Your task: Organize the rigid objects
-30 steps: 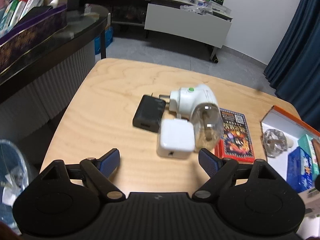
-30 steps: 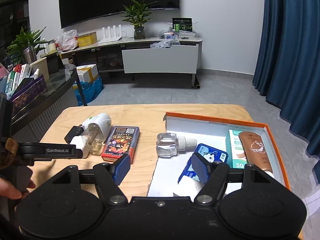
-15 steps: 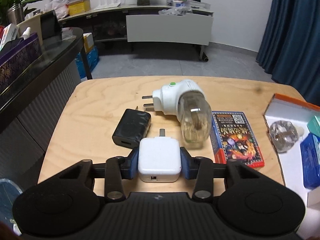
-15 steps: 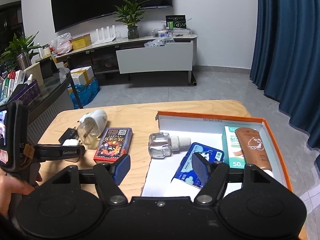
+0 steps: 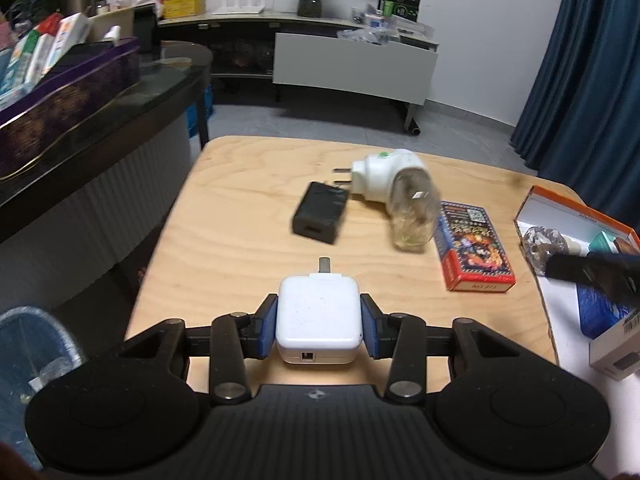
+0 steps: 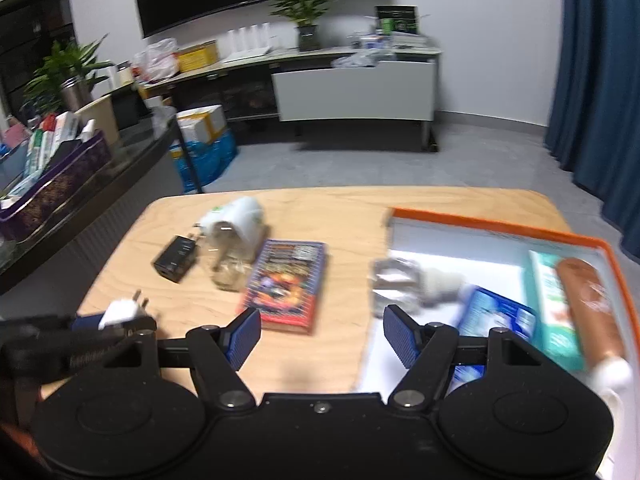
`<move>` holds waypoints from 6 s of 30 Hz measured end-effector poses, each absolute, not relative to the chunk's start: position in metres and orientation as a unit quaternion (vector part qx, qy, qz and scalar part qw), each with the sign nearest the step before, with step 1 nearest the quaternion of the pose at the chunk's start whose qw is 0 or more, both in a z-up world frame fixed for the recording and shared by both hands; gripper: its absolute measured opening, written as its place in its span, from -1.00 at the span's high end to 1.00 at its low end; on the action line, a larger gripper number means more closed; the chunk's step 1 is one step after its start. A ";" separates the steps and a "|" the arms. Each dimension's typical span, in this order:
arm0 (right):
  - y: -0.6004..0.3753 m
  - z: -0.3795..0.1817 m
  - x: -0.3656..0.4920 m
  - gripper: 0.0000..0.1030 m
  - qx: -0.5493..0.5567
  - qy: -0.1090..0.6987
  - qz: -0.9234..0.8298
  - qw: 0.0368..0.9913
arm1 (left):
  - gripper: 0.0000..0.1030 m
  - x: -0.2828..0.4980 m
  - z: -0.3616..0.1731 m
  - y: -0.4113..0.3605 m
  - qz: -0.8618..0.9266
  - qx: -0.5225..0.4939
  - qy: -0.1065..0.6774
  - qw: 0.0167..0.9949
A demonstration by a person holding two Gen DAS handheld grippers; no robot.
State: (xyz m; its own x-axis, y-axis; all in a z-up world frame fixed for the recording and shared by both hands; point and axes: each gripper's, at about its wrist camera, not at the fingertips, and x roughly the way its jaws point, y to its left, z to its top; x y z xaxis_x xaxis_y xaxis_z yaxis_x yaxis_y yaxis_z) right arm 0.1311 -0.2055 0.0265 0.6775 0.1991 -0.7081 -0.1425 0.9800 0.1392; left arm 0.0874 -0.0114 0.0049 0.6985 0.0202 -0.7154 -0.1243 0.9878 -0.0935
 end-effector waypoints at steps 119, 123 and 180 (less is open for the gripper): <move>-0.369 0.080 -0.103 -0.35 0.125 0.276 -0.084 0.949 | 0.17 -0.035 0.075 -0.218 -0.131 -0.010 0.304 0.944; -0.369 0.073 -0.102 -0.35 0.124 0.283 -0.084 0.948 | 0.17 -0.034 0.070 -0.220 -0.129 -0.012 0.308 0.942; -0.372 0.032 -0.068 -0.35 0.104 0.303 -0.084 0.944 | 0.17 -0.005 0.040 -0.245 -0.130 -0.022 0.350 0.927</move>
State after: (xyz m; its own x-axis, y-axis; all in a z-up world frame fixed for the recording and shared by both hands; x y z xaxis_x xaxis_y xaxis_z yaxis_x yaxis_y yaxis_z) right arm -0.0679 -0.3717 0.0323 0.8024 -0.0962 -0.5889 0.2226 0.9639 0.1459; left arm -0.0045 -0.2452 0.0400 0.7214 -0.2561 -0.6435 0.2260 0.9653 -0.1309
